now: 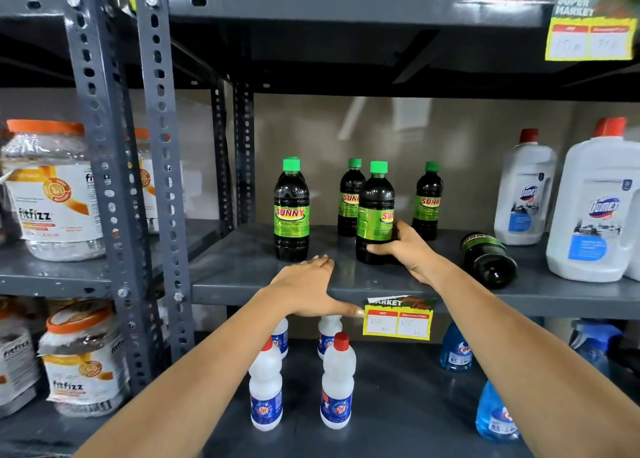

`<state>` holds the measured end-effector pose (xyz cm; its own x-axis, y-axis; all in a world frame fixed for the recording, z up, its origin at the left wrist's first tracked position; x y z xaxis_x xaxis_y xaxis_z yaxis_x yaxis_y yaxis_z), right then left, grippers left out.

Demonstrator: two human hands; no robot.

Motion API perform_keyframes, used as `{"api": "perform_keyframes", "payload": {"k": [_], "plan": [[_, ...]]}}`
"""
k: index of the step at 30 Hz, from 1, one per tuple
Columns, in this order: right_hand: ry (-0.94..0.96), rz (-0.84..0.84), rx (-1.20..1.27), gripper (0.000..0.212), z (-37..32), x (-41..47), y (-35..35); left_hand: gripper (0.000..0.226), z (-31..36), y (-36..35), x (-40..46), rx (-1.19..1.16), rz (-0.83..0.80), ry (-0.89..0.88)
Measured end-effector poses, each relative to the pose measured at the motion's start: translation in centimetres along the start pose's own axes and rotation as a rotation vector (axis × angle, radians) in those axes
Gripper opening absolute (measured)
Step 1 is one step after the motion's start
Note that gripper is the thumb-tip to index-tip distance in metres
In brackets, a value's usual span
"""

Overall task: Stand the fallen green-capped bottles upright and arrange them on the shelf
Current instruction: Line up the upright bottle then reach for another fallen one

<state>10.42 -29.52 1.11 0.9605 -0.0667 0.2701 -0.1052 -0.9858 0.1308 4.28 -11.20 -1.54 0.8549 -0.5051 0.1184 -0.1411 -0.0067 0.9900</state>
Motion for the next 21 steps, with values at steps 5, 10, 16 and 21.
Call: {"api": "perform_keyframes", "payload": {"k": [5,10,16,21], "plan": [[-0.009,-0.055,0.031,0.065,0.0,0.37,-0.48,0.125,-0.09,-0.06,0.2,-0.004,-0.001,0.006],[0.016,0.001,-0.032,0.073,0.06,0.29,0.0,0.125,-0.2,-0.07,0.36,-0.001,0.003,0.006],[0.0,-0.058,0.026,0.065,0.18,0.27,-0.52,0.124,-0.37,-0.42,0.37,-0.011,-0.019,-0.006],[0.064,-0.013,-0.082,0.072,-0.56,0.02,-0.6,0.123,-0.25,-0.19,0.34,-0.015,-0.01,-0.011]]}}
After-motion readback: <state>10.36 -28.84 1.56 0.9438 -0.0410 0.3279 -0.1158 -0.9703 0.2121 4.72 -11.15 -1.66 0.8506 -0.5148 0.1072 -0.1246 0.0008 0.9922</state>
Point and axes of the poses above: each hand's wrist, its own x-axis towards the middle knuckle, its own y-axis out of the back of the hand, z = x × y, the point moved 10 cm from there along x, towards the middle knuckle, and after that the axes turned 4 degrees about x, right-handed, at the moved point
